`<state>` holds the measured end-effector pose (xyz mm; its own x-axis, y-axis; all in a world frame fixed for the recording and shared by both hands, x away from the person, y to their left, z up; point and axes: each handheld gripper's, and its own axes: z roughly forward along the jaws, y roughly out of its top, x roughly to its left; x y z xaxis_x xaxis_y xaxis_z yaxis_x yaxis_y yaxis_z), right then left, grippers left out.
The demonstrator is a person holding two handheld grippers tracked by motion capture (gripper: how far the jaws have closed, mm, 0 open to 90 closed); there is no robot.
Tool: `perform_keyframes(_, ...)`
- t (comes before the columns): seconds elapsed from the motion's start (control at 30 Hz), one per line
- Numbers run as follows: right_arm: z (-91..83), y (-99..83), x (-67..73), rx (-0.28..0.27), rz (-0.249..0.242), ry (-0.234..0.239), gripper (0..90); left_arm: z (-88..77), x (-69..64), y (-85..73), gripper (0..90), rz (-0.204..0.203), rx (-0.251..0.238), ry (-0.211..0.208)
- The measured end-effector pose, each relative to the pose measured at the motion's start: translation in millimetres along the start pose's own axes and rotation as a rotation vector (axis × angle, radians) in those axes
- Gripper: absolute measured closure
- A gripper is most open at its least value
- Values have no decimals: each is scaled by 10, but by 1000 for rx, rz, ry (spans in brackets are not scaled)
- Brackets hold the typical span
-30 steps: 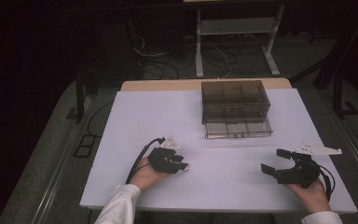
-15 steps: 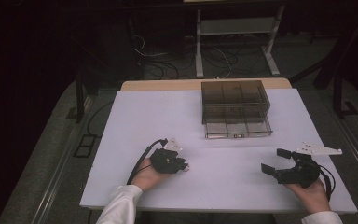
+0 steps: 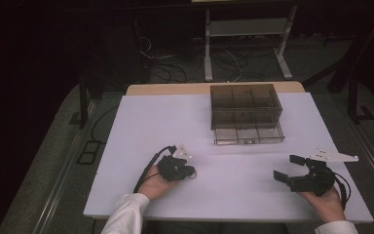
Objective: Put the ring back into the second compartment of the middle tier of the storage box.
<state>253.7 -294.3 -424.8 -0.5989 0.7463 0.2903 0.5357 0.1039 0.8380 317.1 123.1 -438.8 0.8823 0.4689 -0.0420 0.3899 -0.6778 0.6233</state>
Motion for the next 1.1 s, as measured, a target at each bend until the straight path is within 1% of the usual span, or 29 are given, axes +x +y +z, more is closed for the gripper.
perform_keyframes(0.1, -3, -4, -12, -4, -7, -2, 3, -6, 9, -1, 861, -5, 0, -9)
perform_keyframes(0.13, -7, -3, -12, -3, 1, -2, 3, -7, 10, -1, 861, -5, 0, -10)
perform_keyframes(0.2, -9, -5, -15, -2, 4, -2, 3, -12, 6, -3, 861, -19, -5, -15)
perform_keyframes(0.27, -10, -7, -21, -2, 2, -2, 3, -21, 17, -1, 862, -14, -8, -17)
perform_keyframes(0.47, -6, -10, -17, -1, 6, -2, 3, -63, 33, -6, 864, -31, -31, -24)
perform_keyframes(0.5, -6, -10, -15, -1, 6, -2, 3, -72, 34, -9, 864, -42, -36, -29)
perform_keyframes(0.6, -6, -10, -16, -2, 7, -2, 3, -102, 59, -6, 865, -48, -48, -36)
perform_keyframes(0.63, -7, -11, -18, -3, 6, -1, 3, -110, 62, -8, 865, -61, -56, -40)
perform_keyframes(0.7, -8, -12, -19, -3, 6, -2, 3, -126, 77, -10, 865, -67, -65, -43)
perform_keyframes(0.73, -8, -12, -18, -3, 7, -1, 3, -131, 80, -11, 865, -79, -75, -46)
perform_keyframes(1.1, -2, -17, -14, -4, 3, -2, 3, -196, 126, -18, 865, -119, -114, -71)
